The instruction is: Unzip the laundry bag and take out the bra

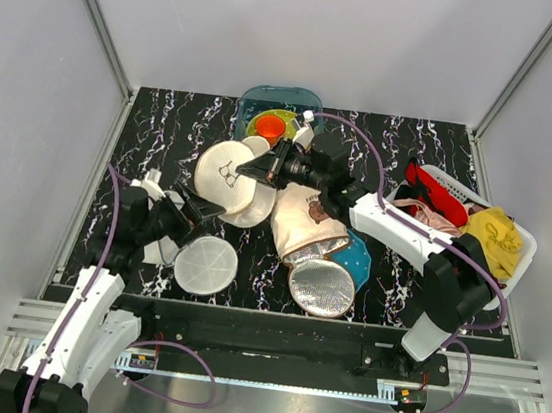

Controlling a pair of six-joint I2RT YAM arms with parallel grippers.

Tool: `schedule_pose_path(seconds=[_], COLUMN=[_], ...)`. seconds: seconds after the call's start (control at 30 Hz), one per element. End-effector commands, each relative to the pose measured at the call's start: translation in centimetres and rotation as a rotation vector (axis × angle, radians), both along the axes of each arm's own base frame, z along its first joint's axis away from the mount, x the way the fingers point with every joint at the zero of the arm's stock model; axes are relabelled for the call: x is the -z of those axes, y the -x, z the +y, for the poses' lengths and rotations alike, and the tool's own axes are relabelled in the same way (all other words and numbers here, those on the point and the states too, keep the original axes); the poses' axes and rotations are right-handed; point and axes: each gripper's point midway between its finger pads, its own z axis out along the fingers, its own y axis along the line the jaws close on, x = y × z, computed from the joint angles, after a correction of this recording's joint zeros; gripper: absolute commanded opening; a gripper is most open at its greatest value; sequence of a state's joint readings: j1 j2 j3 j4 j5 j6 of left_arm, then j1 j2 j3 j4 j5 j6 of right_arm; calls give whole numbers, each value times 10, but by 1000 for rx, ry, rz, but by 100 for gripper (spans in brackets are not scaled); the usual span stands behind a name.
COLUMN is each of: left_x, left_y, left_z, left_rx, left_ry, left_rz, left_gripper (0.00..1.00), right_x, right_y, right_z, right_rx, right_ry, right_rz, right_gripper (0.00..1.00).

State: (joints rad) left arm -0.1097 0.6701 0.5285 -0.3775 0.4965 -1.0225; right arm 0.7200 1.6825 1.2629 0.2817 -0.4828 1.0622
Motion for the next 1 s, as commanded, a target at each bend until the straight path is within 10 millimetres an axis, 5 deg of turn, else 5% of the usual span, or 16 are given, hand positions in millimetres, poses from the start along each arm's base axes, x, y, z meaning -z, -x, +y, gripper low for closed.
schedule_pose_path(seconds=[0.0,0.2,0.3,0.4,0.43,0.47,0.5,0.6,0.7,0.8,0.97], left_x=[-66,-73,-79,-90,-82,-102,-104,-126,-154,-171,-162], left_y=[-21,-30,-34,-41,-38,-44,-45,-48,-51,-50,-33], left_z=[-3,-5,-6,7,13,23,28,42,48,32,-5], left_rx=[-26,-25,-20,-58,-74,-119,-117,-117,-68,115,424], left_ry=[84,89,89,-23,-73,-121,-184,-312,-428,-468,-353], left_rz=[-223,-246,-268,-289,-238,-279,-297,-350,-434,-522,-544], left_gripper=[97,87,73,29,15,0,0,0,0,0,0], right_x=[-40,-32,-31,-25,-24,-17,-14,-2,4,-1,-16], right_y=[1,0,2,5,6,8,10,14,16,14,4], right_z=[2,3,5,6,6,5,4,-7,-29,-52,-80], right_rx=[5,1,-8,-26,-32,-48,-58,-80,-95,-87,-116], right_ry=[-96,-90,-92,-72,-60,-23,1,145,328,468,458], right_rz=[-70,-54,-52,-57,-59,-67,-72,-147,-257,-355,-405], right_gripper=[0,0,0,6,22,40,68,88,95,100,100])
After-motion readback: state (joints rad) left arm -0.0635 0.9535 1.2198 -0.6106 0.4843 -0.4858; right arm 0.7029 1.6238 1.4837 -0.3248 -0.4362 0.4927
